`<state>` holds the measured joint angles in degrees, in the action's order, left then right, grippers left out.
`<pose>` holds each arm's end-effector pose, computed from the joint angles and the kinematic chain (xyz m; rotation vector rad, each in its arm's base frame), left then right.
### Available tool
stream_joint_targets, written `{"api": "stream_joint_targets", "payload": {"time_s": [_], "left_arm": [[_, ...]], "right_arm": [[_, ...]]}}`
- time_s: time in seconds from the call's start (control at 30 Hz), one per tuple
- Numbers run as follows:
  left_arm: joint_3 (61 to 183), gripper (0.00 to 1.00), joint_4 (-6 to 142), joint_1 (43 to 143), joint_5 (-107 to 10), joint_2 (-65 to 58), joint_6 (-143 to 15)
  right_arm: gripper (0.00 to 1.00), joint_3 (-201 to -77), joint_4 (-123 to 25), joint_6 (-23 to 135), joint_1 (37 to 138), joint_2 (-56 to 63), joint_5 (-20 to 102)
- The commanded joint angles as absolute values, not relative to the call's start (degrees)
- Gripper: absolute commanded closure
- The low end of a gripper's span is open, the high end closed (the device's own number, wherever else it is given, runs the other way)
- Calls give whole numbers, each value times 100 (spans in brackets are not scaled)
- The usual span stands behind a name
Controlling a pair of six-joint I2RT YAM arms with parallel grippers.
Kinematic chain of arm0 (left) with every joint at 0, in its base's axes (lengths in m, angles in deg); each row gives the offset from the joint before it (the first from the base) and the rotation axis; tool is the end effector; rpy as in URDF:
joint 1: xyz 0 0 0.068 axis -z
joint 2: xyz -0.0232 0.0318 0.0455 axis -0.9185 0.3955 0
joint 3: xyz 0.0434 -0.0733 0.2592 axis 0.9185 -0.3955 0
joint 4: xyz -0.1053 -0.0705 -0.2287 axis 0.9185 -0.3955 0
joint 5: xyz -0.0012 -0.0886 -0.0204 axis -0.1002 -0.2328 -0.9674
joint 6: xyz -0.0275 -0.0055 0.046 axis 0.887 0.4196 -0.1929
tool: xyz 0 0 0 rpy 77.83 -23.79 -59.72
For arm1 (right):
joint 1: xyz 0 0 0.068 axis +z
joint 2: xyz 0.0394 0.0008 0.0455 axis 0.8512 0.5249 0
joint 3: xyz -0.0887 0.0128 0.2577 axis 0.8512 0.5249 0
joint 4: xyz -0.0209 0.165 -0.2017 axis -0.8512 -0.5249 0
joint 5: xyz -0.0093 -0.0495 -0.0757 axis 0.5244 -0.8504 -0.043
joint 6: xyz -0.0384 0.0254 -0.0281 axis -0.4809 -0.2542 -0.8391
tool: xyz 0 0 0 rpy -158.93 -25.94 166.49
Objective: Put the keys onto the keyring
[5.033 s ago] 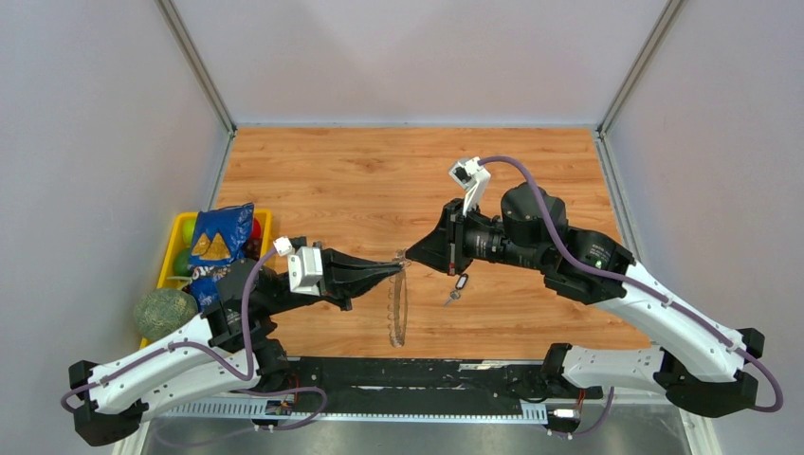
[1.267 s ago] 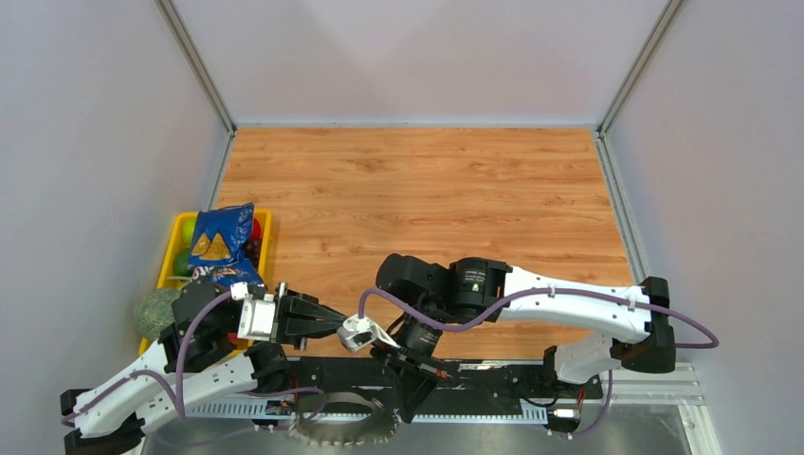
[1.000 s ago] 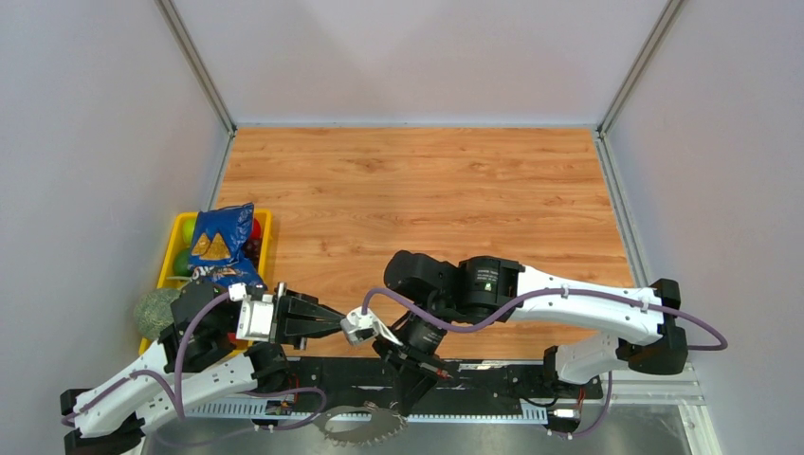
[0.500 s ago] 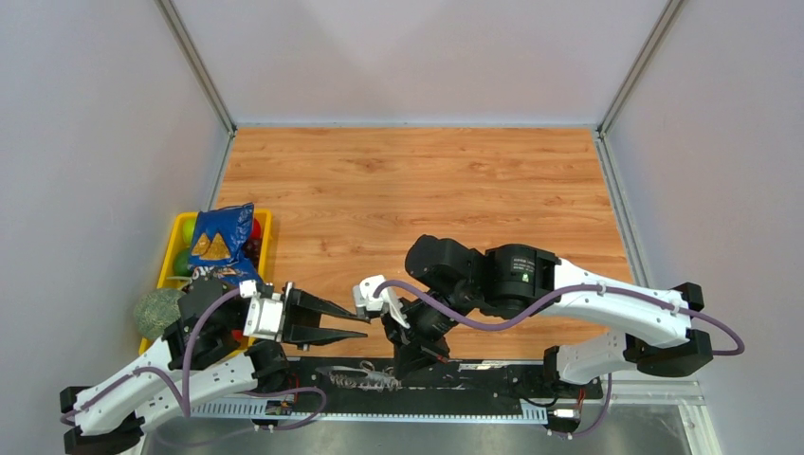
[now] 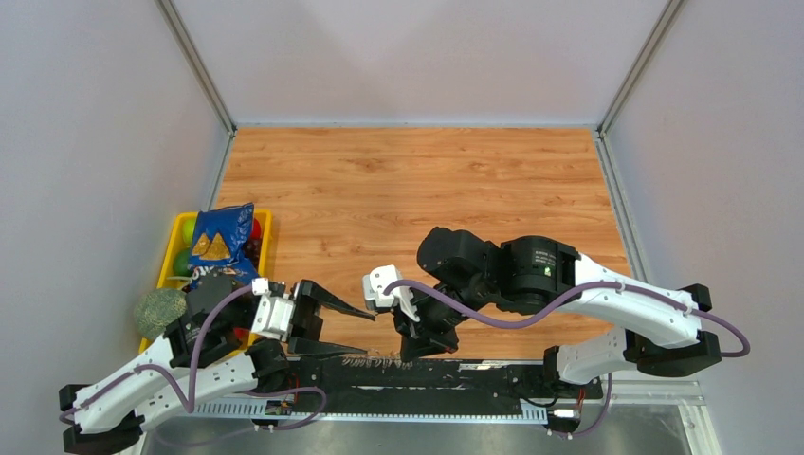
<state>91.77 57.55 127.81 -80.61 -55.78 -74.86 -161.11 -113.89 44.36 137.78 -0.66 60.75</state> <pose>0.0231 -0.0895 0.3720 1.2801 0.9303 -1.3461 0.0279 0.2406 0.4406 -1.9074 1.7191 1.1528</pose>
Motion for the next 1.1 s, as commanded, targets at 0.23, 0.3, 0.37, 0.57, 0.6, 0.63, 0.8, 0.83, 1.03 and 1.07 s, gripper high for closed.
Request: {"api": "stream_joint_targets", "payload": {"time_s": [0.23,0.3,0.37,0.57,0.6,0.63,0.8,0.83,1.03,1.07], "left_arm": [[9931,40,4974,12779,-8888,-4899,-7697],[9958,40,4927,12779,-8900,-4883,-7804],[9980,41,4846,12779,-8945,-4869,-7953],[10044,45,4562,12779,-9072,-4754,-8356],[10032,45,4581,12779,-9076,-4756,-8382],[10012,46,4600,12779,-9095,-4754,-8430],[9985,47,4671,12781,-9165,-4729,-8606],[9985,47,4668,12782,-9159,-4718,-8677],[9999,48,4826,12779,-9288,-4719,-8720],[9979,48,4872,12779,-9321,-4713,-8700]], "right_arm": [[100,-16493,-11705,4072,13807,-258,6412],[100,-16506,-11718,4066,13810,-272,6468],[100,-16546,-11712,4051,13808,-276,6498],[100,-16675,-11701,4005,13807,-294,6640],[100,-16676,-11700,4004,13808,-296,6657],[100,-16676,-11691,3996,13806,-307,6670],[100,-16691,-11672,3985,13812,-299,6772],[100,-16707,-11673,3979,13811,-287,6807],[100,-16670,-11655,3952,13806,-332,6826],[100,-16668,-11631,3958,13805,-341,6819]]}}
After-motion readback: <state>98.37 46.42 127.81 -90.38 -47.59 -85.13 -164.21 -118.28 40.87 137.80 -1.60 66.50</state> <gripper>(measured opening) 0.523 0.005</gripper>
